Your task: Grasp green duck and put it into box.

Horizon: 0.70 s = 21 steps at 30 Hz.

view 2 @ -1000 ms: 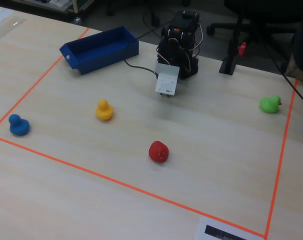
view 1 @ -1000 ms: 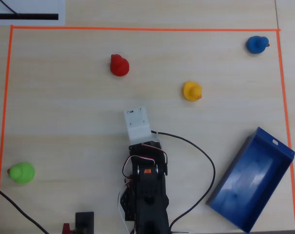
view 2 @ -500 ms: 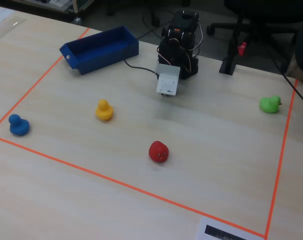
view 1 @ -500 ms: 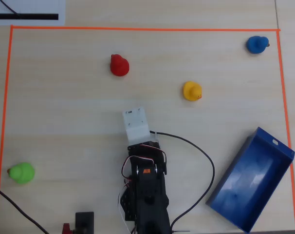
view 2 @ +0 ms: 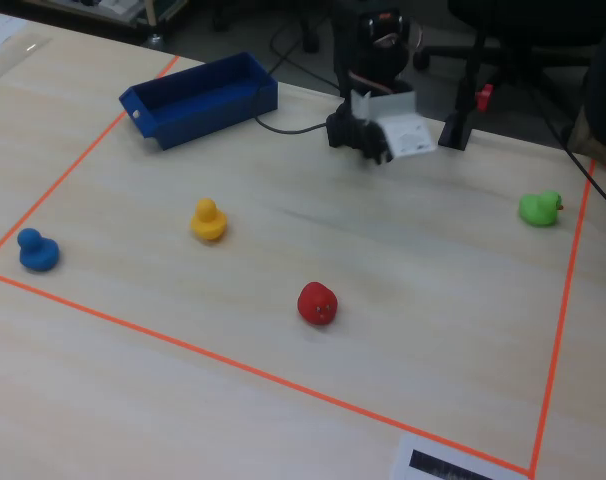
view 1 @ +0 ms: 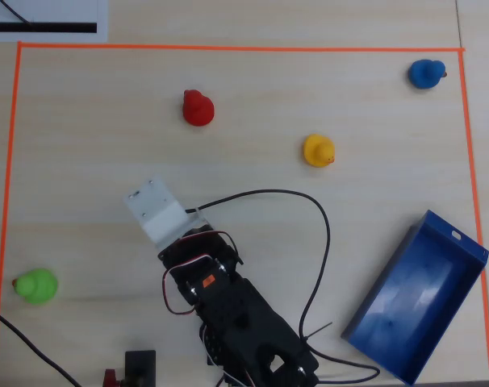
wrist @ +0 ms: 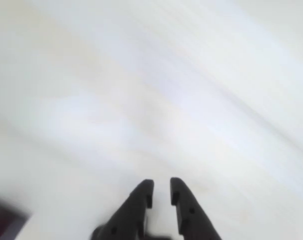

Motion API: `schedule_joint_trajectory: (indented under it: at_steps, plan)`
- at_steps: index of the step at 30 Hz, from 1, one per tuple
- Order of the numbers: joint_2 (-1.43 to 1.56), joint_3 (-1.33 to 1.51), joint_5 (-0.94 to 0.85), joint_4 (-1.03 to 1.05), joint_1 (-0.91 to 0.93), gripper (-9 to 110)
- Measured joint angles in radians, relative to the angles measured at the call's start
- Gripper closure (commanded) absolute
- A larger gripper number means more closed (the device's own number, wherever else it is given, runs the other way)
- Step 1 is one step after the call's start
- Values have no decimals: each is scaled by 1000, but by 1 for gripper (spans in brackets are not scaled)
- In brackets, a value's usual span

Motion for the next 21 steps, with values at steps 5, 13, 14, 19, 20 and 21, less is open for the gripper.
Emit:
schedule_joint_trajectory:
  at_steps: [5,13,14,19,20,21]
  plan:
    - [-120,-262,117,161,-325,89]
    - [-543,-488,232,103,-690,91]
    - [-607,-506,242,63,-692,91]
    - [-923,-660,262,-92,-666,87]
    - [-982,-690,262,-117,-655,86]
    - [-1035,-716,262,-138,-644,86]
